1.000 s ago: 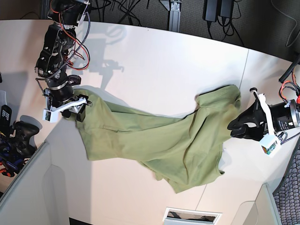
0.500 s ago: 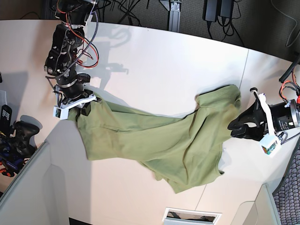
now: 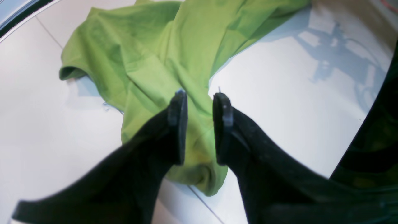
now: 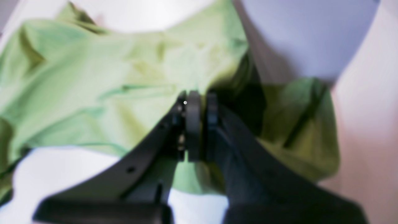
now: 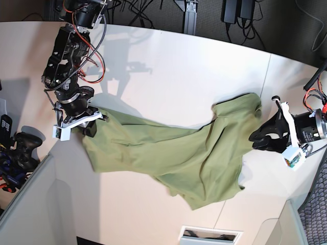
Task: Layout the t-shirt on the table in an organized manner, then fold the t-shirt properly
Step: 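Release and regrasp the shirt edge with the left gripper, then pull the shirt taut between both grippers across the table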
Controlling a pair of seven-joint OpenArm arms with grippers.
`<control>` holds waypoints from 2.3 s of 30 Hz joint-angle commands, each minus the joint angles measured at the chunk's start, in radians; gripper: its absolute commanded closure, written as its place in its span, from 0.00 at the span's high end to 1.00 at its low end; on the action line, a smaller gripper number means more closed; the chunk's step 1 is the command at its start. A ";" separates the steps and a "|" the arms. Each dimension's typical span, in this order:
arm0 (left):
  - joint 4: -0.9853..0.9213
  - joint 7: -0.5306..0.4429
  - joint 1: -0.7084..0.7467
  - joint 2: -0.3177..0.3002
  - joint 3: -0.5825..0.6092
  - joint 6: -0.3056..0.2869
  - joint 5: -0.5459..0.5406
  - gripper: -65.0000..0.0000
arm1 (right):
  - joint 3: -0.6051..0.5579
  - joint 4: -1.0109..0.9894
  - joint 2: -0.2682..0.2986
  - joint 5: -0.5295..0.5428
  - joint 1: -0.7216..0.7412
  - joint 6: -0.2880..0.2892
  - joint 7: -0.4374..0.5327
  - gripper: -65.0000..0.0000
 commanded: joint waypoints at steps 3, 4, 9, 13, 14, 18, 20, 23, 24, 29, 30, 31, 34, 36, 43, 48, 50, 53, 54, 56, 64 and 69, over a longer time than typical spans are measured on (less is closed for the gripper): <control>-0.019 -0.032 -0.016 -0.020 -0.009 -0.008 0.001 0.28 | 0.003 0.109 0.008 0.015 -0.023 0.004 -0.006 0.00; -0.032 -0.032 -0.016 -0.022 -0.009 -0.008 0.001 0.28 | 0.003 0.138 0.008 0.016 -0.040 0.004 -0.013 0.00; -0.081 -0.032 -0.008 -0.026 -0.009 -0.008 -0.010 0.28 | 0.003 0.250 0.008 0.048 -0.149 0.004 -0.022 0.00; -0.081 -0.031 0.026 -0.040 -0.009 -0.008 -0.027 0.38 | 0.003 0.325 0.008 0.063 -0.231 0.004 -0.023 0.00; -0.081 -0.032 0.036 -0.044 -0.009 -0.008 -0.027 0.38 | 0.003 0.344 0.010 0.064 -0.249 0.004 -0.023 0.00; -0.081 -0.032 0.080 -0.050 -0.009 -0.008 -0.027 0.39 | 0.003 0.380 0.011 0.064 -0.292 0.004 -0.020 0.00; -0.081 -0.036 0.094 -0.049 -0.009 -0.008 -0.027 0.39 | 0.003 0.377 0.011 0.064 -0.294 0.004 -0.016 0.00; -0.081 -0.055 0.097 -0.041 -0.009 -0.008 -0.010 0.39 | 0.003 0.375 0.011 0.064 -0.294 0.004 -0.014 0.00; -0.081 -0.060 0.097 -0.036 -0.008 -0.008 0.003 0.39 | 0.003 0.375 0.011 0.064 -0.294 0.004 -0.014 0.00; -0.082 -0.087 0.097 0.002 -0.006 -0.008 0.078 0.44 | 0.003 0.374 0.010 0.064 -0.294 0.004 -0.015 0.02; -0.082 -0.093 0.097 0.010 -0.002 -0.008 0.092 0.44 | 0.003 0.374 0.010 0.064 -0.294 0.004 -0.015 0.06; -0.084 -0.109 0.097 0.015 0.004 -0.008 0.113 0.44 | 0.003 0.374 0.010 0.064 -0.294 0.004 -0.015 0.09; -0.093 -0.178 0.097 0.017 0.044 -0.008 0.201 0.44 | 0.003 0.374 0.010 0.064 -0.294 0.004 -0.015 0.09; -0.101 -0.226 0.097 0.017 0.071 -0.008 0.269 0.31 | 0.003 0.374 0.010 0.065 -0.294 0.004 -0.019 0.02; -0.101 -0.277 0.085 -0.022 0.076 0.054 0.400 0.00 | 0.003 0.375 0.011 0.122 -0.303 0.043 -0.045 0.00; -0.102 -0.292 0.055 -0.082 0.045 0.104 0.459 0.00 | -0.010 0.375 0.011 0.187 -0.339 0.084 -0.045 0.00; -0.105 -0.295 0.034 -0.092 0.045 0.104 0.495 0.00 | -0.026 0.375 0.011 0.187 -0.350 0.084 -0.045 0.00; -0.147 -0.302 -0.003 -0.092 0.045 0.150 0.538 0.00 | -0.052 0.375 0.011 0.185 -0.362 0.084 -0.045 0.17; -0.168 -0.303 -0.012 -0.092 0.045 0.179 0.537 0.00 | -0.061 0.375 0.011 0.180 -0.367 0.084 -0.045 0.25; -0.203 -0.303 -0.026 -0.092 0.045 0.184 0.533 0.00 | -0.076 0.375 0.011 0.163 -0.372 0.084 -0.043 0.38; -0.103 -0.266 0.005 -0.080 0.045 0.003 0.318 0.00 | -0.017 0.391 0.013 0.161 -0.322 0.083 0.021 0.44; -0.014 -0.253 0.031 -0.033 0.045 0.006 0.295 0.00 | 0.060 0.391 0.013 0.157 -0.231 0.083 0.020 0.32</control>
